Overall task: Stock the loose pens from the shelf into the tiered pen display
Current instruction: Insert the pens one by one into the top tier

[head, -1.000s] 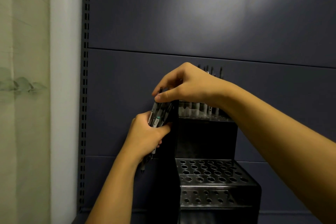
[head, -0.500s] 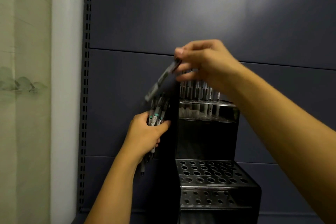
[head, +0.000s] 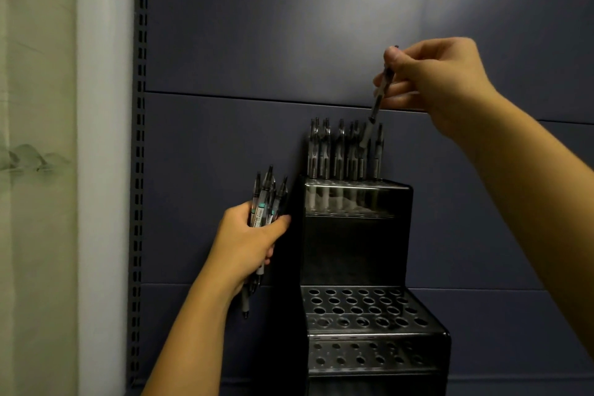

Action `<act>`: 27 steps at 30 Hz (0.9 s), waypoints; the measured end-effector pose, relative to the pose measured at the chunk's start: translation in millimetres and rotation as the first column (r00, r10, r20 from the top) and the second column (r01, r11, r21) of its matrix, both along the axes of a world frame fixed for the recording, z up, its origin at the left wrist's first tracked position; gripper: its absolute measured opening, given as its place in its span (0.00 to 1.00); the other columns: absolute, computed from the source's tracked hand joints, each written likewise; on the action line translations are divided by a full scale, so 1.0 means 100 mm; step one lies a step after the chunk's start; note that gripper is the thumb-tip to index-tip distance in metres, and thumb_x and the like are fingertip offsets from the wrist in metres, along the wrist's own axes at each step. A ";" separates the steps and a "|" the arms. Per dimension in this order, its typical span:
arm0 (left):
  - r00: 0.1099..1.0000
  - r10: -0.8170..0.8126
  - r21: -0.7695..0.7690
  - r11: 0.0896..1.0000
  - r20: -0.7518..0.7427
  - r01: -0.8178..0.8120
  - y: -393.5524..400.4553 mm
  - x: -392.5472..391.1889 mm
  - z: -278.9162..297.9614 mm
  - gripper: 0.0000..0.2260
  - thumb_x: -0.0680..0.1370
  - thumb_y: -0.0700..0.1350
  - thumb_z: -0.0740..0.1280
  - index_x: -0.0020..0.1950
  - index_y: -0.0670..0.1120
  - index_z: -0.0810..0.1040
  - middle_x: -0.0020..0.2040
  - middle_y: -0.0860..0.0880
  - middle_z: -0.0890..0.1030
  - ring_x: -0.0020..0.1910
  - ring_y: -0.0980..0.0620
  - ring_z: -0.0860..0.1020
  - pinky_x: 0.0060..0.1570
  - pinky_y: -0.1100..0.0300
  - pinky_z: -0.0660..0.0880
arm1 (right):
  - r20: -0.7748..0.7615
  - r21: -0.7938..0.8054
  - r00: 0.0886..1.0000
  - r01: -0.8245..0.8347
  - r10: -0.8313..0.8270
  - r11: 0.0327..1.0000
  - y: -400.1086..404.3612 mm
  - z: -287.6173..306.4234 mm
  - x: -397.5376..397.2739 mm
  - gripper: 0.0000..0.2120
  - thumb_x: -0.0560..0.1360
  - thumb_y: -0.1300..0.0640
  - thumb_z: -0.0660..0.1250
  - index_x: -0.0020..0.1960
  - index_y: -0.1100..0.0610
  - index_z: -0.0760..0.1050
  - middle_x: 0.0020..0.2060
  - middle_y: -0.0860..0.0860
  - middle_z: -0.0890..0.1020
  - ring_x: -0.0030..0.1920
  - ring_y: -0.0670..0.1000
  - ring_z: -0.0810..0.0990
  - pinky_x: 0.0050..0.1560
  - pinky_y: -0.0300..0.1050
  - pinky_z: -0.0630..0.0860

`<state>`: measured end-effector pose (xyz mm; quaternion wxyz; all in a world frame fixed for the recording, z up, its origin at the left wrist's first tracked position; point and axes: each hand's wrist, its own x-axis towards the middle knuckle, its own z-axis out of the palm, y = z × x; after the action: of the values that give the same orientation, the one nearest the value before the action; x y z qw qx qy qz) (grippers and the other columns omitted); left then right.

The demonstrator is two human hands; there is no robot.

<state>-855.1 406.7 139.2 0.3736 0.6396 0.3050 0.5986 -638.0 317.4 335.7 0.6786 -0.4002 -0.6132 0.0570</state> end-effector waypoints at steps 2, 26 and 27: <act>1.000 -0.002 0.002 1.000 -0.002 0.002 0.00 0.00 0.00 0.08 0.77 0.42 0.74 0.40 0.45 0.77 0.27 0.49 0.74 0.25 0.53 0.72 0.27 0.58 0.72 | 0.060 0.010 0.996 0.071 -0.071 0.997 0.05 -0.03 0.03 0.11 0.79 0.57 0.71 0.42 0.64 0.79 0.36 0.60 0.84 0.31 0.53 0.84 0.34 0.46 0.84; 1.000 0.001 -0.024 1.000 -0.008 -0.001 0.00 0.00 -0.01 0.07 0.77 0.43 0.74 0.41 0.46 0.78 0.27 0.49 0.74 0.26 0.53 0.72 0.28 0.58 0.72 | 0.194 -0.032 0.966 0.182 -0.173 0.983 0.17 -0.17 0.07 0.11 0.78 0.56 0.73 0.42 0.63 0.79 0.38 0.62 0.85 0.33 0.55 0.85 0.34 0.47 0.84; 1.000 -0.001 -0.025 1.000 -0.007 0.000 0.01 0.00 -0.01 0.07 0.77 0.43 0.74 0.41 0.46 0.78 0.27 0.49 0.74 0.26 0.53 0.72 0.27 0.58 0.72 | 0.197 -0.032 0.965 0.186 -0.176 0.982 0.17 -0.18 0.07 0.11 0.78 0.56 0.73 0.42 0.63 0.80 0.38 0.62 0.85 0.33 0.55 0.85 0.34 0.48 0.84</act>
<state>-855.0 407.3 138.5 0.3807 0.6371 0.3137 0.5923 -630.8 334.2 318.2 0.6081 -0.4751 -0.6354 -0.0289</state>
